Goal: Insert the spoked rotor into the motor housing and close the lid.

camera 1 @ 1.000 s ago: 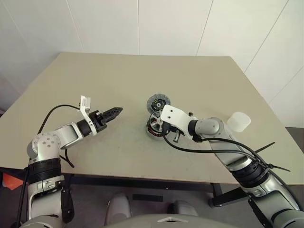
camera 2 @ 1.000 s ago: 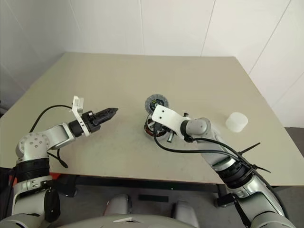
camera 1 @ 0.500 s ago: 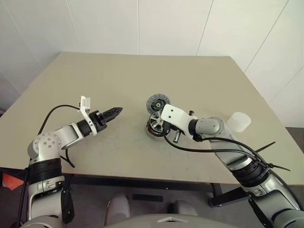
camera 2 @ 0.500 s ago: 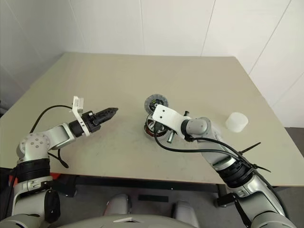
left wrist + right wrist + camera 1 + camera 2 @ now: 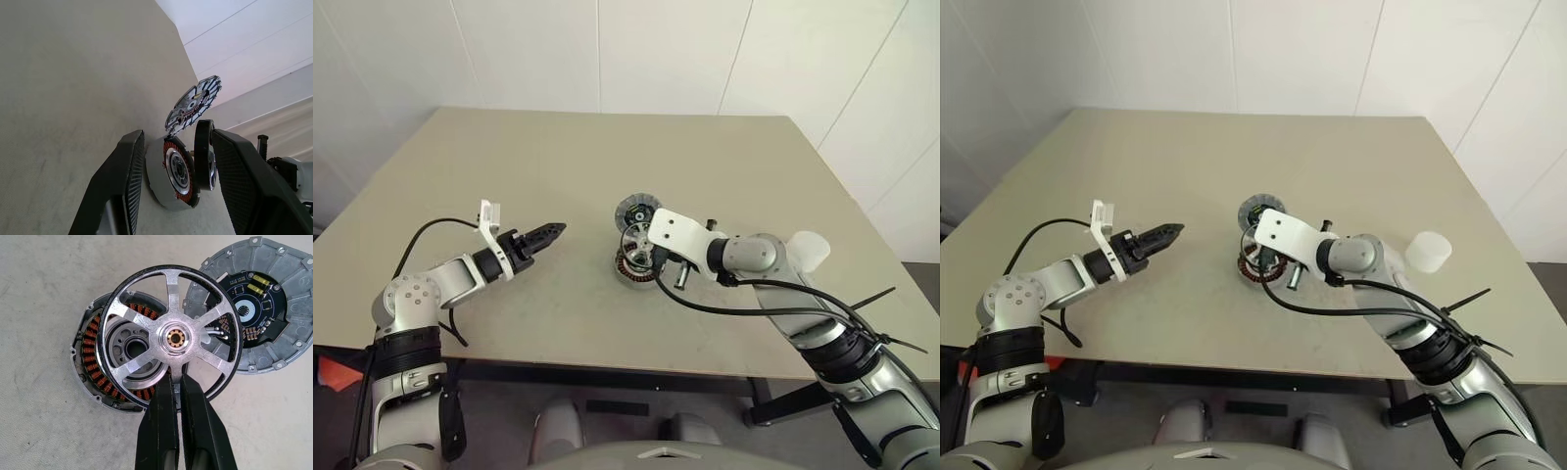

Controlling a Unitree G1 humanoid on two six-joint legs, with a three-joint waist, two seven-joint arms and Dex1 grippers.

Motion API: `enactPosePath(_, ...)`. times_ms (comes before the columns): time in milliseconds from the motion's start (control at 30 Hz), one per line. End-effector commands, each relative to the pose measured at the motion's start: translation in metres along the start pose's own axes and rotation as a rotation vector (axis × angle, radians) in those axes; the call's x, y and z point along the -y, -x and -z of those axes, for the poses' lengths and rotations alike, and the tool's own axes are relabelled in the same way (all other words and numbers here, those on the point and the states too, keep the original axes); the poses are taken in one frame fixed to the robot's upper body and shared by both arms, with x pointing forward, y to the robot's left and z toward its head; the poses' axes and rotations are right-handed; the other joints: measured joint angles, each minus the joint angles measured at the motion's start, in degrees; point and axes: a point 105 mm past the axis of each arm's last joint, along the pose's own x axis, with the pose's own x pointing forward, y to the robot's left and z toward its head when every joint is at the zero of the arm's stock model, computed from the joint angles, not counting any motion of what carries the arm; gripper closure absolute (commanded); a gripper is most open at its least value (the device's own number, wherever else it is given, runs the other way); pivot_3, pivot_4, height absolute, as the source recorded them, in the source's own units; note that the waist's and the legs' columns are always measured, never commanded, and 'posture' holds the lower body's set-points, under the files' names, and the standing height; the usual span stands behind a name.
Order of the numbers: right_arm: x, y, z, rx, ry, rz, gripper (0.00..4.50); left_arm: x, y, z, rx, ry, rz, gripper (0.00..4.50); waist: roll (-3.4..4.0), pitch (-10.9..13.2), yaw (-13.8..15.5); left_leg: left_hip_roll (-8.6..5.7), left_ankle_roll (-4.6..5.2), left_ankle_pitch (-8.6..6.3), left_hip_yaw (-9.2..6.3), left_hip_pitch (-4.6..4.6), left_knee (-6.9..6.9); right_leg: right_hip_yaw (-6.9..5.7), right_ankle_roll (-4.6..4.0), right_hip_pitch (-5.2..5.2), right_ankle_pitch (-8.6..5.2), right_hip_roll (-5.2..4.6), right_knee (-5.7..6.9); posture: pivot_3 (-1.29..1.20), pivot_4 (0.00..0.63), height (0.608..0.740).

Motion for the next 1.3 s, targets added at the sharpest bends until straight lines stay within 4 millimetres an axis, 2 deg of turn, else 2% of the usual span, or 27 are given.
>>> enactPosePath(33,0.004,0.005,-0.004,0.014,0.034,0.022,4.47,0.008,-0.001,-0.008,0.027,-0.027,0.027,2.20,0.00,0.0,0.0,0.00,0.00,0.00,0.00,0.00,0.00,0.00,0.00,0.00,0.00,0.00,0.00,0.00,0.000,0.740)
enactPosePath(733,-0.008,0.008,-0.009,0.027,0.034,-0.009,4.47,0.005,0.003,-0.006,0.021,-0.026,0.003,2.20,0.00,0.0,0.0,0.00,0.00,0.00,0.00,0.00,0.01,0.00,0.00,0.01,0.00,0.00,0.01,0.00,0.000,0.740)
enactPosePath(1000,-0.015,0.000,-0.003,0.019,0.013,-0.022,4.47,0.004,0.005,-0.008,0.023,-0.032,-0.009,2.20,0.00,0.0,0.0,0.00,0.00,0.00,0.00,0.00,0.01,0.00,0.00,0.00,0.00,0.00,0.00,0.00,0.000,0.740)
enactPosePath(1300,-0.011,-0.006,0.001,0.003,-0.022,-0.015,4.47,0.004,0.005,-0.009,0.033,-0.034,-0.014,2.20,-0.01,0.0,-0.1,0.00,0.00,0.00,0.00,0.13,0.01,0.01,0.00,0.09,0.00,0.00,0.04,0.00,0.000,0.740)
